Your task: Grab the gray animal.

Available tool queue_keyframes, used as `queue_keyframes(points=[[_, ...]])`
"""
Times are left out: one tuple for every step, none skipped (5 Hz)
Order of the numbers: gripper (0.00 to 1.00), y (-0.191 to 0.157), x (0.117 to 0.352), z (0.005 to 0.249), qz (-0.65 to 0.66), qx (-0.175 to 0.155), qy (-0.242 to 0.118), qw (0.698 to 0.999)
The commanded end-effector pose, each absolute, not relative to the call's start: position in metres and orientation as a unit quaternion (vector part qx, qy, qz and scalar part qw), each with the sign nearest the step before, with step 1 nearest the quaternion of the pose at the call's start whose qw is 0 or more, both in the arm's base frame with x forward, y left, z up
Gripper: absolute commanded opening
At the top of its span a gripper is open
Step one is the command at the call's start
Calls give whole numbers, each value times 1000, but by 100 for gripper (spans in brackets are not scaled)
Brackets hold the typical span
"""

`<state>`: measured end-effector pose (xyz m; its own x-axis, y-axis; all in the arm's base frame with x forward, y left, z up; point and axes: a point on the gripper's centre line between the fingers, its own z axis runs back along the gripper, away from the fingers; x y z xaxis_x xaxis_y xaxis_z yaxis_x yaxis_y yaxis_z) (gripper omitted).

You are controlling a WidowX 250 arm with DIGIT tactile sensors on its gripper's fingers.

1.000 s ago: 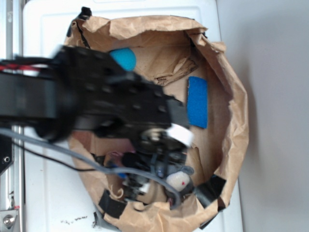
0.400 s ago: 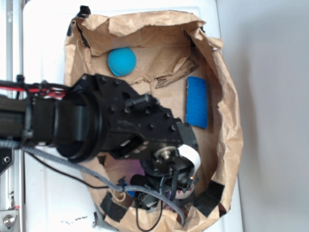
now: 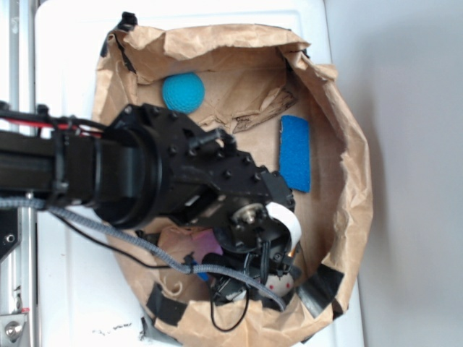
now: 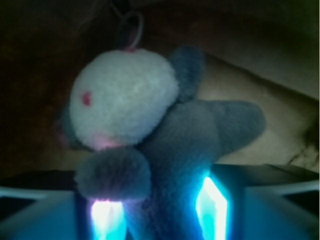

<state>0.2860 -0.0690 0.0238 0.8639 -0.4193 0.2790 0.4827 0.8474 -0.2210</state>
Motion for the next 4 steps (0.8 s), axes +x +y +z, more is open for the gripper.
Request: queue_keyframes(points=[[0,-61,300,55,-184,-146,-132,963],[0,-36,309,104,-96,-135,-105,981],[0,-25,298,147,-55,-51,-96,993],[0,-20,283,156,-26,1,-99,995]])
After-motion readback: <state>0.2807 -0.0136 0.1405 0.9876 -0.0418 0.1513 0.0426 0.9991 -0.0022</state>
